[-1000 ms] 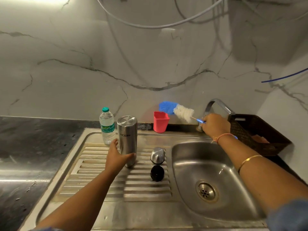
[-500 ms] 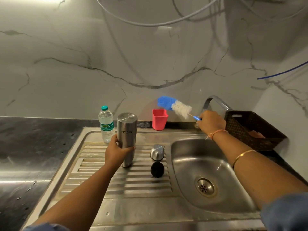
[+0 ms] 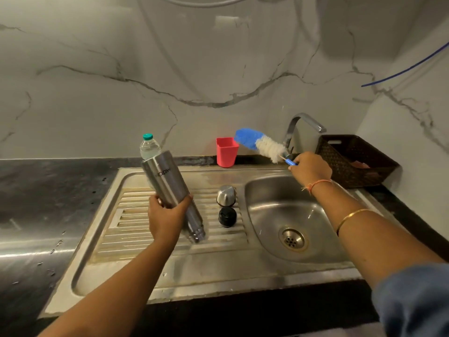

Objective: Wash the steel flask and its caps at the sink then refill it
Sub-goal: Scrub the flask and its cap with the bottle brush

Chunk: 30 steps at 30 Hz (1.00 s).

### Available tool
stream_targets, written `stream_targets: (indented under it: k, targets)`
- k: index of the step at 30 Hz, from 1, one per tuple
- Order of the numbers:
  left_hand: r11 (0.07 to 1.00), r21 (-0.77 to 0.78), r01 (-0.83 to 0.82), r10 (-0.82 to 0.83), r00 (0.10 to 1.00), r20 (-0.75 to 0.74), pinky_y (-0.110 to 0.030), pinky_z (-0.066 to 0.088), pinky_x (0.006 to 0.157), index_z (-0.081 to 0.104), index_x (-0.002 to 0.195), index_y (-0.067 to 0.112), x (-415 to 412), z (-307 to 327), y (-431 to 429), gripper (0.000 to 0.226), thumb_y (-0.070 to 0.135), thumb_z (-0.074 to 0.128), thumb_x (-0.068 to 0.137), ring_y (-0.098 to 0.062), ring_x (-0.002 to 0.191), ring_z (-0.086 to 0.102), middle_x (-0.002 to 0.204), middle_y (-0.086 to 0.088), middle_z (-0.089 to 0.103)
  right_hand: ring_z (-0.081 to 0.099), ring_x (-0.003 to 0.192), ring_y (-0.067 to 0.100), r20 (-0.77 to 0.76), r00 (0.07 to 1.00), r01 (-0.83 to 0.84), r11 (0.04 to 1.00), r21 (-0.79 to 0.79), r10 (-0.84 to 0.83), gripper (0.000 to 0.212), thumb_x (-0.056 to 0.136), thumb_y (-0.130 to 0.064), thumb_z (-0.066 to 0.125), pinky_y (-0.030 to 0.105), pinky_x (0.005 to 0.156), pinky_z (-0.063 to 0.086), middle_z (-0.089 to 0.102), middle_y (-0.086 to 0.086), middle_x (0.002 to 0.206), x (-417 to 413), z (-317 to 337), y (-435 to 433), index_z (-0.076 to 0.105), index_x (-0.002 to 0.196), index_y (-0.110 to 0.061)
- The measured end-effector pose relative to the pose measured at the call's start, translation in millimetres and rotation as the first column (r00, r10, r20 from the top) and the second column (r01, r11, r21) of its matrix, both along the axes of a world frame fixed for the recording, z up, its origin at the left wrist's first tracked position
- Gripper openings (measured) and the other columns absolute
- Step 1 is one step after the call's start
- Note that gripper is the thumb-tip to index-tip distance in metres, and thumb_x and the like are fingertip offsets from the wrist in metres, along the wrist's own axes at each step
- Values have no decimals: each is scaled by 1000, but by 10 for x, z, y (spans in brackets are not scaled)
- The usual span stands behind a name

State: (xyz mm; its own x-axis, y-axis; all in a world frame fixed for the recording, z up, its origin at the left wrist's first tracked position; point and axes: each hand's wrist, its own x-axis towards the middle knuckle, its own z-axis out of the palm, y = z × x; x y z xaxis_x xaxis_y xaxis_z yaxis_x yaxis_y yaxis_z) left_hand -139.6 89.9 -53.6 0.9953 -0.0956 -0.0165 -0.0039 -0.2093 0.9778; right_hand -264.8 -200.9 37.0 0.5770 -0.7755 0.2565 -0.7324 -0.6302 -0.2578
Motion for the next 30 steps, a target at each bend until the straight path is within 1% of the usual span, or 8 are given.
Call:
stream_targets:
  k: [4,7,11,15,18,22,26,30]
  targets:
    - [996,-89,22,-32,993,-112,-40,48,93,39,109,24,-371,-52,-95,62,41,82,68,-23,93,60,105,1,57,61,85,30,44,999,29,999,20,-30,19,89,-23,60,29,62,39,68,12,94,-287,-63,62,69,100,-11]
    - [984,-158,83,-107,983,-151,-35,45,88,40,110,21,-643,-53,-251,59,33,82,70,-19,90,57,102,3,56,61,85,30,82,995,47,999,27,-49,20,89,-24,61,30,64,42,68,13,95,-498,-140,60,69,101,-9]
    - [947,-262,187,-239,953,-184,-42,51,89,44,109,20,-903,-40,-612,56,26,83,70,-14,91,61,98,5,59,62,83,29,93,994,58,997,46,-62,20,88,-25,61,33,68,49,69,12,91,-760,-245,-38,70,98,-10]
    - [898,-360,253,-342,916,-210,-47,53,91,45,119,15,-973,104,-1186,64,26,84,69,-20,96,64,105,-1,62,60,78,24,133,990,18,992,123,-34,20,87,-25,62,32,66,48,68,9,88,-1044,-291,-299,70,99,-12]
    - [876,-424,228,-355,901,-250,-45,53,89,44,120,10,-861,292,-1642,68,30,84,68,-23,95,65,110,-8,64,58,76,21,186,982,-19,981,194,-18,20,88,-26,60,30,65,46,65,6,85,-1201,-286,-521,68,100,-11]
    - [810,-564,162,-371,886,-278,-41,54,74,43,118,10,-662,629,-2141,49,20,74,80,-23,87,63,110,-13,61,56,72,20,231,970,-117,972,204,69,20,92,-24,55,29,64,43,59,3,76,-1312,-299,-813,66,97,-8]
    - [756,-649,88,-359,884,-298,-51,52,87,50,104,17,-444,918,-2498,27,22,69,86,-32,94,62,96,-12,60,61,82,22,283,946,-216,956,197,155,23,93,-28,53,35,73,50,66,7,92,-1360,-343,-1036,64,106,-13]
    - [748,-664,24,-329,882,-339,-49,52,81,46,115,8,-284,1179,-2683,44,29,70,84,-28,84,62,93,-13,58,58,70,17,328,915,-298,941,159,235,18,94,-31,50,30,61,48,61,2,81,-1348,-436,-1207,60,95,-16]
